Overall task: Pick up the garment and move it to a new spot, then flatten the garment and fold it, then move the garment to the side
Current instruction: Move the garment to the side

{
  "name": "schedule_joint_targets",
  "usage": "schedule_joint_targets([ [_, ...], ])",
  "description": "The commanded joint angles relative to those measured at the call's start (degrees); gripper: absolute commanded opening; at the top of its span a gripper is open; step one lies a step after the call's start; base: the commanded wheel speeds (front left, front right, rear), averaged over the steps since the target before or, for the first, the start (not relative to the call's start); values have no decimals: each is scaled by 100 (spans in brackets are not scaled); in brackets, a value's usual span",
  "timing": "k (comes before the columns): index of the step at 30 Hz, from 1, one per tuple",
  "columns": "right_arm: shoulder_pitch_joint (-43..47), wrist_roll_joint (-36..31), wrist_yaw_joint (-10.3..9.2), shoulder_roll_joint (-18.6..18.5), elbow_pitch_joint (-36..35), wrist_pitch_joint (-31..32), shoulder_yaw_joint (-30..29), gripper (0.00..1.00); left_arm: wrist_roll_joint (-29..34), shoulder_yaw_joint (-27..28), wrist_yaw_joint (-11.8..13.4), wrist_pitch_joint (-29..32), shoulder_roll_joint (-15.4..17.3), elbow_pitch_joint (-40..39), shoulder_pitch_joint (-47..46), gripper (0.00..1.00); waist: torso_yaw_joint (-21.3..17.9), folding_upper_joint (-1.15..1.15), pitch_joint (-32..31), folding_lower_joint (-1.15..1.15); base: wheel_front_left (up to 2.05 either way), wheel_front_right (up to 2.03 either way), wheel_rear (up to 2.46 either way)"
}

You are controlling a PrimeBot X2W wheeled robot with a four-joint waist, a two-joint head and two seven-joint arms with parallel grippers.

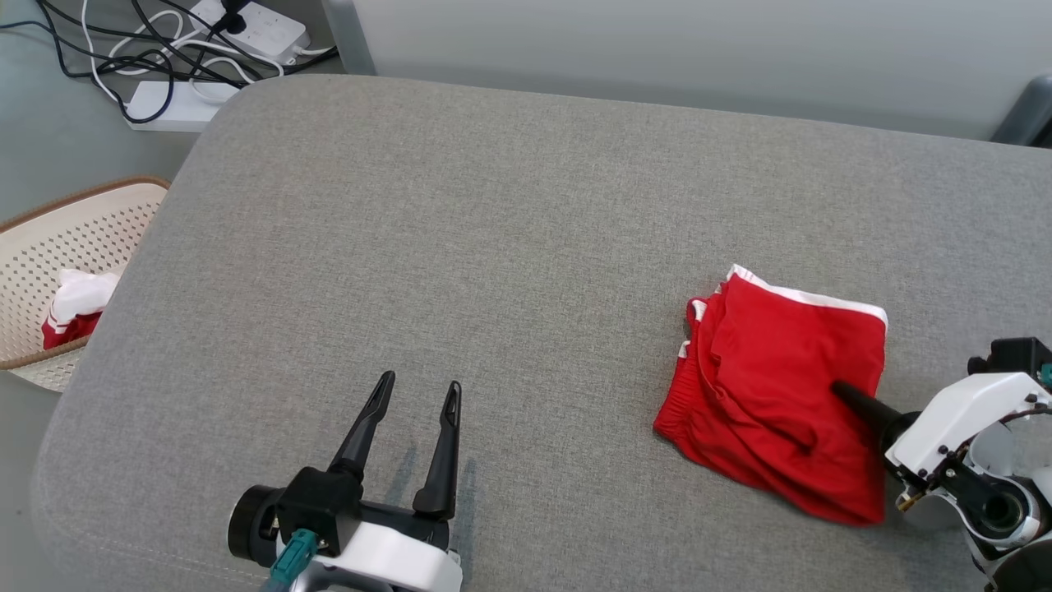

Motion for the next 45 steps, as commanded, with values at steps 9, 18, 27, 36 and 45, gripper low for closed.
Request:
schedule_joint_targets([
  [9,44,-480,25,-585,-845,-1115,753,0,-63,143,62,-59,10,-167,-255,100,-73,0,-83,0,0,0,0],
  [18,-93,-666,25,-780,-791,-1750,1499,0,-55,122,54,-59,9,-156,-220,100,-256,0,-194,0,0,0,0],
  [27,-530,-667,25,-860,-686,-2204,1854,0,54,121,-21,-59,9,-212,-351,100,-582,0,-5,0,0,0,0],
  [36,-681,-580,25,-875,-647,-2512,2122,0,144,144,-89,-59,13,-160,-452,100,-1299,0,71,0,0,0,0],
  [45,-688,-359,25,-772,-560,-2809,2376,0,203,177,-135,-59,40,-93,-534,100,-2056,0,38,0,0,0,0],
])
